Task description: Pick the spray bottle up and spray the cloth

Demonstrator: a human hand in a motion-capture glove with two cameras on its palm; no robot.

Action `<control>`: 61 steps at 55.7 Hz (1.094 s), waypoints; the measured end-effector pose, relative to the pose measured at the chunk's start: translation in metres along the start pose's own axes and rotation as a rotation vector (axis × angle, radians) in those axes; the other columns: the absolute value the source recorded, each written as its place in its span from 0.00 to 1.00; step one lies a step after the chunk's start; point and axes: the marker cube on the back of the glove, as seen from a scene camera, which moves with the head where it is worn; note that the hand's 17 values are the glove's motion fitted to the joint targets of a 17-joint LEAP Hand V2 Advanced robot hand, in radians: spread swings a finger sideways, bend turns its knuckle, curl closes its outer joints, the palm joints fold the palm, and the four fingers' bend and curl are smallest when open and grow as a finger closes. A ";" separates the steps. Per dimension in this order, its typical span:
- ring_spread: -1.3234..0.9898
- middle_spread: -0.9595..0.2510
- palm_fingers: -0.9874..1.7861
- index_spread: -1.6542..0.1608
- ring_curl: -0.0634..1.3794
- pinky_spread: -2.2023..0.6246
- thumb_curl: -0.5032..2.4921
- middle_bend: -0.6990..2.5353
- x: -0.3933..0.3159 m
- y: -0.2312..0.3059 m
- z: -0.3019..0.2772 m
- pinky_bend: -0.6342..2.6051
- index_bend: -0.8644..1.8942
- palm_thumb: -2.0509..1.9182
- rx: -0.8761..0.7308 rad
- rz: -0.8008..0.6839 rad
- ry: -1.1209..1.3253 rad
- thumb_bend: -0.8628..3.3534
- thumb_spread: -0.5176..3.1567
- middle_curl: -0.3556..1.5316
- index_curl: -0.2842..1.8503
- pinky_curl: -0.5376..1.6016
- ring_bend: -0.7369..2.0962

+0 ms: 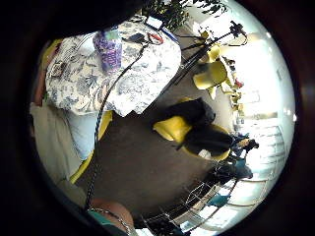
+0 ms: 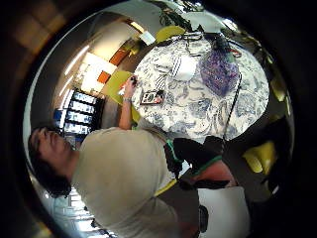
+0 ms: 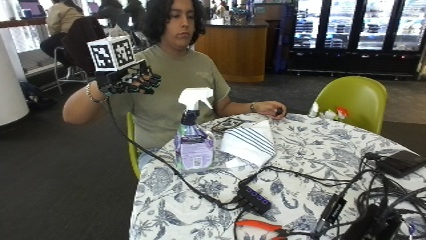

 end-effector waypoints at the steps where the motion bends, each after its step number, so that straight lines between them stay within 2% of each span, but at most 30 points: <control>1: 0.55 0.78 0.45 0.81 0.08 0.81 0.20 0.29 0.000 0.000 0.000 0.28 0.37 0.61 0.000 0.001 0.002 0.26 0.25 0.22 0.15 0.28 0.37; 9: 0.54 0.77 0.43 0.73 0.13 0.83 0.22 0.29 0.001 0.002 -0.002 0.29 0.37 0.63 0.005 0.024 0.041 0.25 0.35 0.26 0.19 0.32 0.38; 22: 0.53 0.77 0.43 0.71 0.18 0.84 0.25 0.29 0.002 -0.006 0.000 0.29 0.36 0.64 0.028 0.030 -0.098 0.23 0.40 0.30 0.21 0.36 0.40; 37: 0.54 0.79 0.44 0.71 0.21 0.85 0.27 0.30 0.009 -0.031 0.021 0.31 0.35 0.68 0.085 0.072 -0.474 0.21 0.40 0.33 0.21 0.38 0.42; 45: 0.55 0.80 0.44 0.71 0.23 0.85 0.28 0.30 0.027 -0.058 0.040 0.31 0.35 0.69 0.066 0.163 -0.828 0.20 0.40 0.34 0.21 0.39 0.43; 50: 0.55 0.80 0.43 0.71 0.23 0.85 0.29 0.30 0.031 -0.071 0.056 0.31 0.35 0.70 0.118 0.246 -0.982 0.20 0.40 0.35 0.21 0.40 0.43; 61: 0.56 0.82 0.45 0.72 0.24 0.85 0.30 0.31 0.022 -0.102 0.085 0.31 0.36 0.73 0.169 0.319 -1.072 0.21 0.39 0.36 0.21 0.40 0.43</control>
